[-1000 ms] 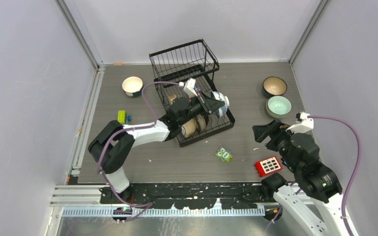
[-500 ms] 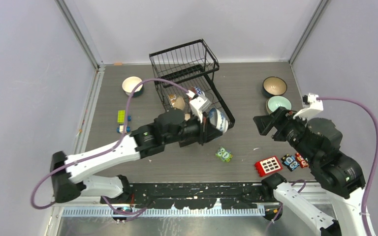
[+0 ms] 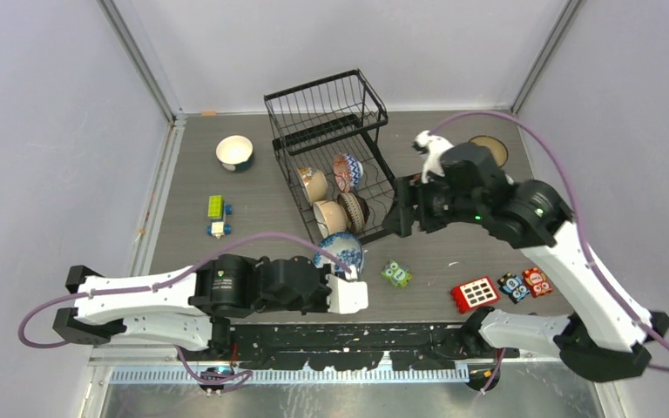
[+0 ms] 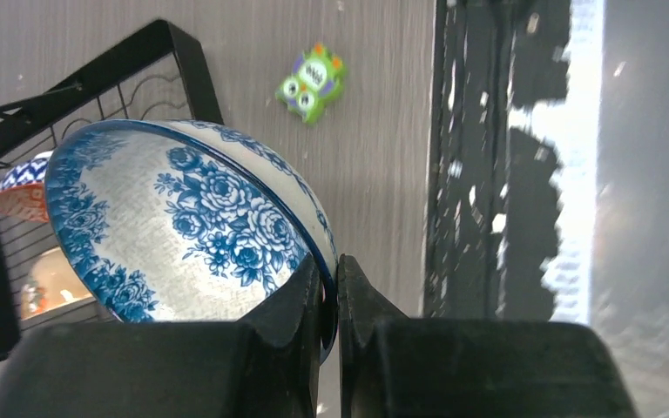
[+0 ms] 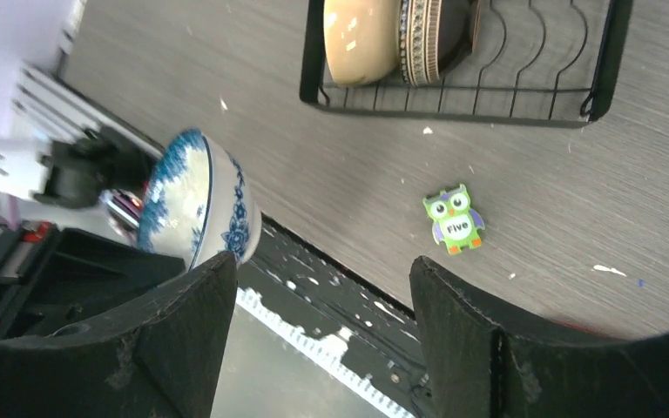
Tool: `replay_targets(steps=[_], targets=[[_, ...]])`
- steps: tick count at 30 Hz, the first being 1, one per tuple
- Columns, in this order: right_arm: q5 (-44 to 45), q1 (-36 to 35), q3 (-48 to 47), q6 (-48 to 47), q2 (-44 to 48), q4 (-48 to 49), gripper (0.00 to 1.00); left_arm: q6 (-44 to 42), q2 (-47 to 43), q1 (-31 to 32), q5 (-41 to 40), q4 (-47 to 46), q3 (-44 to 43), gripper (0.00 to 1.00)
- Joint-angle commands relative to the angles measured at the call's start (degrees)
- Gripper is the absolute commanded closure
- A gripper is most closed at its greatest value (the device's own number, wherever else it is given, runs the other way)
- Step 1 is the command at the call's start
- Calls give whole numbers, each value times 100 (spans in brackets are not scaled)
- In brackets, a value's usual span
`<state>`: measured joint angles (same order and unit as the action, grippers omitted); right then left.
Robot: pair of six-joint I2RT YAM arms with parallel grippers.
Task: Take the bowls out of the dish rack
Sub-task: Place the bowl at the center of the board.
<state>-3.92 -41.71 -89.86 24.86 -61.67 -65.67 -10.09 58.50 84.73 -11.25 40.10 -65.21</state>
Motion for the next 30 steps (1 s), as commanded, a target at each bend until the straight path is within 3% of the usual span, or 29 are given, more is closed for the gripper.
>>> replay_targets(steps=[1, 5, 10, 20, 30], targets=[[578, -705, -480, -513, -541, -701, 23, -1673, -90, 145, -315, 567, 20, 100], [652, -1218, -735, -608, -930, -870, 24, -2335, 27, 224, 50, 913, -33, 100], [583, -1609, -700, -612, -1240, -825, 26, -2903, 275, 580, -363, 1406, -21, 100], [480, -1793, -453, -589, -1519, -493, 33, -3699, 393, 1555, -1389, 1409, 365, 100], [733, -2519, 56, -301, -1542, -87, 38, -3684, 359, 1683, -1120, 1264, 456, 100]])
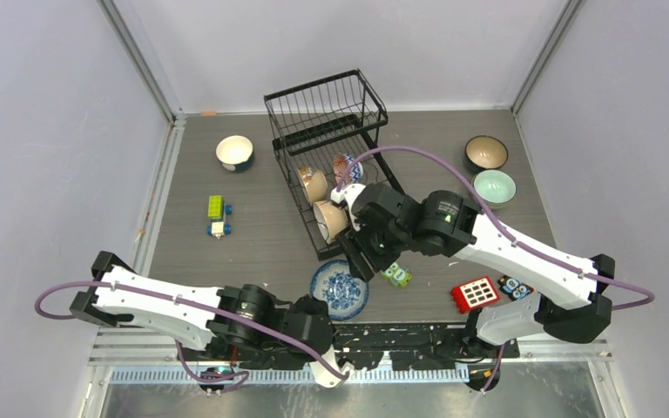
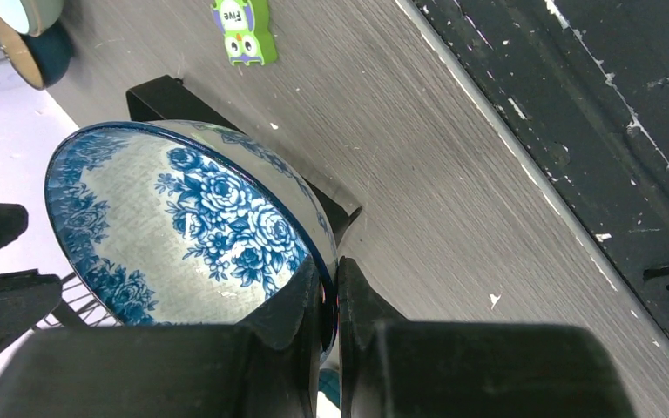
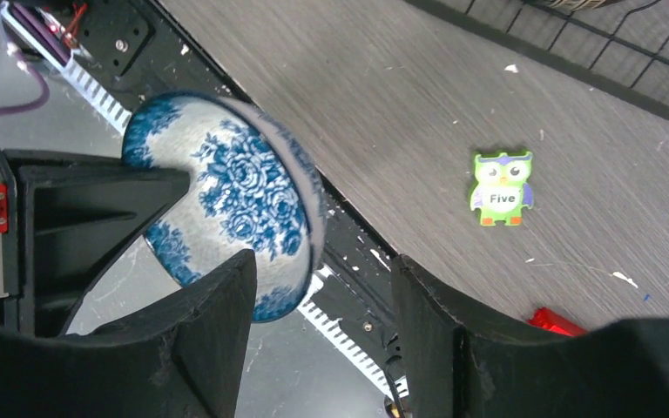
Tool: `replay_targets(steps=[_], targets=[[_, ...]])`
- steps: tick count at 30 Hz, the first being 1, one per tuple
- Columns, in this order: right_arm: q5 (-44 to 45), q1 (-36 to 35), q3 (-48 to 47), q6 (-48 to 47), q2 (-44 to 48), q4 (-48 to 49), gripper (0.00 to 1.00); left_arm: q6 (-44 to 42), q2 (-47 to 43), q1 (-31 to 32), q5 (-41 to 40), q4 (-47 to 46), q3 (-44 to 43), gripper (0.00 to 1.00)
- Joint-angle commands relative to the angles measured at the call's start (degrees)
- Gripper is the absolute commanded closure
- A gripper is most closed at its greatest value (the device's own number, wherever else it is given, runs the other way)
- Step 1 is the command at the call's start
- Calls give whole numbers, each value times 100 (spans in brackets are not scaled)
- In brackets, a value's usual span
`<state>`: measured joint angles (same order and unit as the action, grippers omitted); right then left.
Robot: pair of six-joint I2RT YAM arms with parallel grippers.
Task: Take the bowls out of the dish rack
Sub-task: Place the bowl at the center of the board.
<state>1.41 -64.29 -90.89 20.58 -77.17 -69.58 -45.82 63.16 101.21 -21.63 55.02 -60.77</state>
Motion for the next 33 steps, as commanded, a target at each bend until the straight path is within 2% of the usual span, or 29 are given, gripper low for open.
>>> replay_targets(steps=[1, 8, 22, 26, 33], targets=[[288, -320, 224, 157, -4, 323, 39, -66, -97, 39, -39, -221, 16, 100], [1062, -589, 575, 361, 4, 512, 51, 302, -35, 72, 327, -273, -91, 100], [791, -822, 1020, 618, -74, 1065, 60, 494, 2, 105, 395, -268, -207, 100], [812, -894, 1067, 653, -101, 1104, 71, 577, -28, 110, 390, -299, -190, 100], [860, -981, 1097, 688, -136, 1097, 98, 874, -41, 110, 326, -325, -158, 100]])
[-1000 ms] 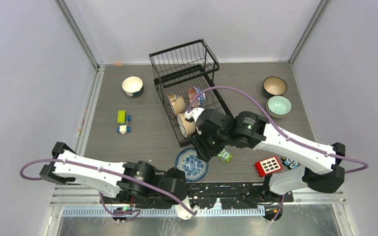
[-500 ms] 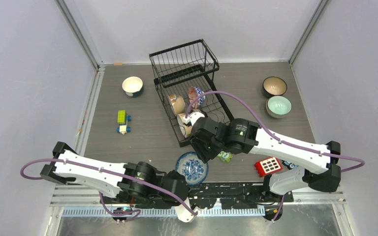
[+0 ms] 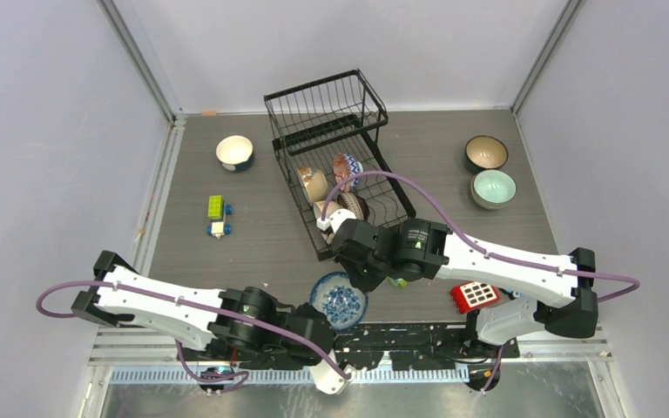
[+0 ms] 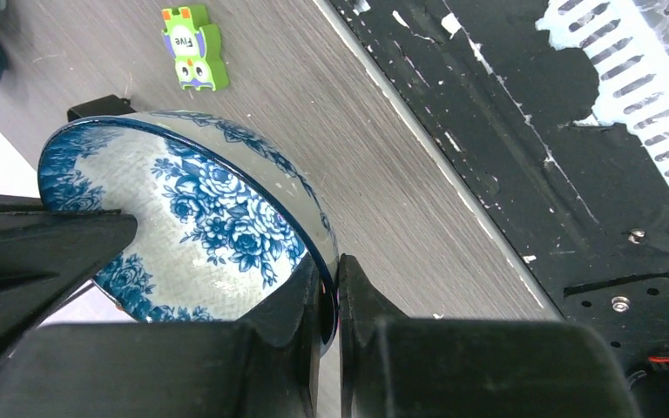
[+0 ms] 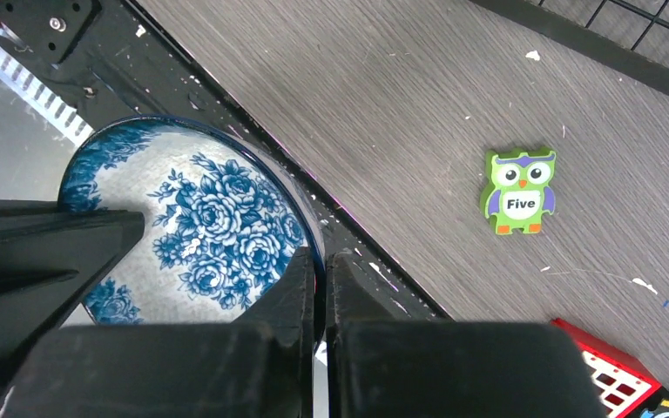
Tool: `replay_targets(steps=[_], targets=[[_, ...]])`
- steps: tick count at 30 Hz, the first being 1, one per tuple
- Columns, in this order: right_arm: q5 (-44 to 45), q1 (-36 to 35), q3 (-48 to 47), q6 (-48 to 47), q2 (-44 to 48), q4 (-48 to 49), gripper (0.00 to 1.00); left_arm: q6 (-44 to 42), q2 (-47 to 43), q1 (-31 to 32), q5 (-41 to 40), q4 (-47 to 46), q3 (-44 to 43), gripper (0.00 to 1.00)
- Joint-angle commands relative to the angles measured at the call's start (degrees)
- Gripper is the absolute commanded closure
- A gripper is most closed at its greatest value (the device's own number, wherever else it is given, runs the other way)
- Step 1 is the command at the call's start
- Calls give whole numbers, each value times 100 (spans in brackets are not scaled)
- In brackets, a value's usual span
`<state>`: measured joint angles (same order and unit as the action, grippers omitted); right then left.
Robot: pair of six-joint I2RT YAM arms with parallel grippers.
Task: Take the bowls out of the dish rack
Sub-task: Place the bowl at the center of the board.
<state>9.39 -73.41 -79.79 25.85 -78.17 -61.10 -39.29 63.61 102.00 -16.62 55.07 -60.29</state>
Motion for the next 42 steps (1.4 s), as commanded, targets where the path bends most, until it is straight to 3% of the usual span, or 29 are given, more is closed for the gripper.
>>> replay_targets(steps=[1, 4, 7, 9, 11, 12, 17, 29, 32, 37, 39, 42], targets=[[82, -74, -20, 166, -32, 247, 99, 279, -78, 31, -205, -326, -202, 100], [189, -81, -41, 196, 15, 240, 99, 467, -56, 30, -338, -330, -172, 92], [324, -82, -61, 232, 100, 217, 99, 784, -70, 31, -590, -357, -144, 54], [395, -77, -69, 272, 170, 229, 99, 967, -109, 31, -728, -371, -143, 36], [455, -78, -58, 307, 240, 238, 99, 1101, -173, 31, -814, -379, -169, 3], [496, -75, -57, 329, 267, 232, 99, 1164, -198, 31, -848, -382, -202, 1], [888, -73, 10, 401, 492, 174, 99, 1490, -308, 31, -1132, -290, -478, 0], [2357, 284, 1070, 1050, 1642, 497, 99, 3565, -483, -6, -3137, -951, -586, 0], [2481, 717, 1409, 1286, 2093, 719, 99, 4777, -768, -92, -3980, -1572, -227, 0], [2549, 1113, 1826, 1529, 2389, 1024, 99, 6094, -1154, -775, -3515, -2838, 307, 0], [2632, 1148, 1924, 1613, 2390, 1101, 99, 7161, -1050, -1236, -3545, -2793, 270, 0], [2798, 1164, 2042, 1739, 2419, 1275, 99, 8885, -815, -2180, -2790, -2217, 45, 3]])
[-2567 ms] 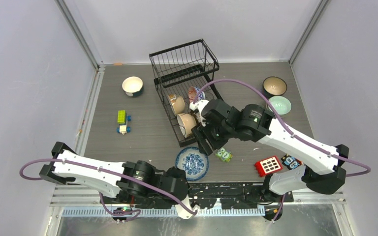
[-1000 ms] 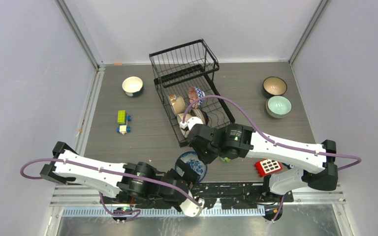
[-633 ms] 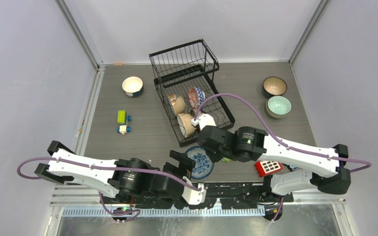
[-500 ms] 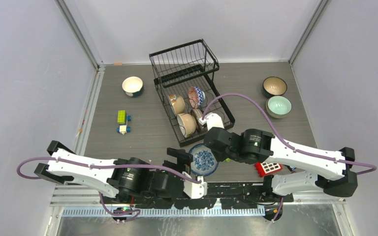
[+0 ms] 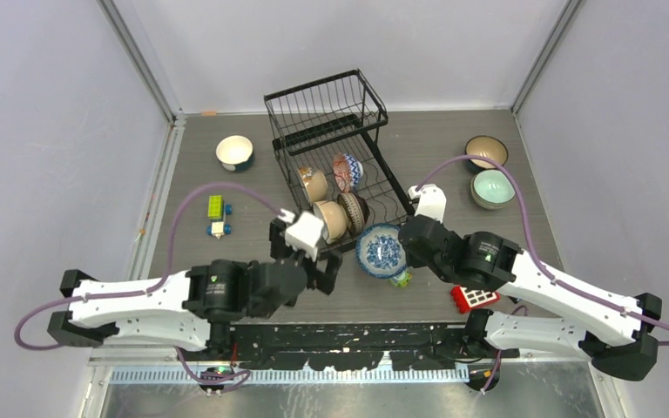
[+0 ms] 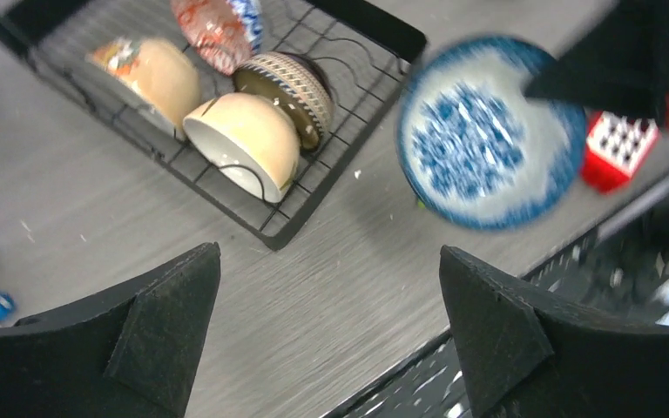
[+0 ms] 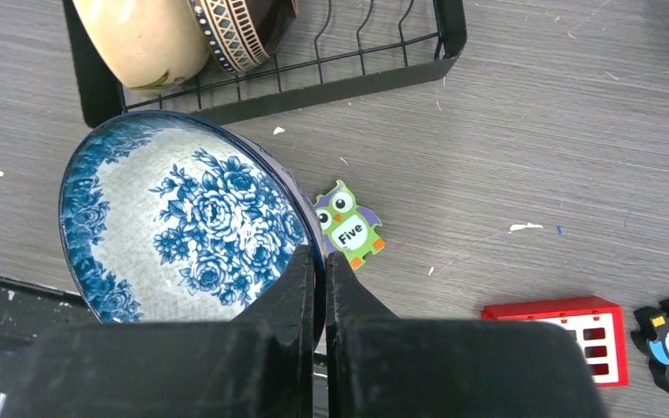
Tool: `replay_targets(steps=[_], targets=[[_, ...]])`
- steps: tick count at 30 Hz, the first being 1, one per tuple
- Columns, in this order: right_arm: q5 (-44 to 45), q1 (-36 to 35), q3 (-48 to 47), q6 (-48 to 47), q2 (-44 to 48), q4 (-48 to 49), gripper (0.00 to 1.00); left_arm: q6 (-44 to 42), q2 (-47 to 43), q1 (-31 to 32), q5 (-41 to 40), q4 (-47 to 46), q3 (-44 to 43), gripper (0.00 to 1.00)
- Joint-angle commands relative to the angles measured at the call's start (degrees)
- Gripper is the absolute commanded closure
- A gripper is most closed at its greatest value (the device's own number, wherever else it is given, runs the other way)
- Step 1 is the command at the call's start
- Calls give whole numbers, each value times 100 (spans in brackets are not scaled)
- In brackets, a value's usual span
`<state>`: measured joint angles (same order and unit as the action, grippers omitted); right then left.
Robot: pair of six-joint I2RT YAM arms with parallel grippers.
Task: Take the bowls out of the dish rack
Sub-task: Place the bowl at the center of the board.
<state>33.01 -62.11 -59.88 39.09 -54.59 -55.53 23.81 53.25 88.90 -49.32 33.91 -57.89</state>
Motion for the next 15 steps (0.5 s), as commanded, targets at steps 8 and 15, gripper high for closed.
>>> replay_targets(steps=[8, 15], targets=[[592, 49, 208, 750, 94, 1012, 99, 5171, 1243, -1561, 1151, 1312, -1133, 0], [477, 57, 116, 1052, -27, 1045, 99, 5951, 1970, -1589, 908, 2006, -1632, 12]])
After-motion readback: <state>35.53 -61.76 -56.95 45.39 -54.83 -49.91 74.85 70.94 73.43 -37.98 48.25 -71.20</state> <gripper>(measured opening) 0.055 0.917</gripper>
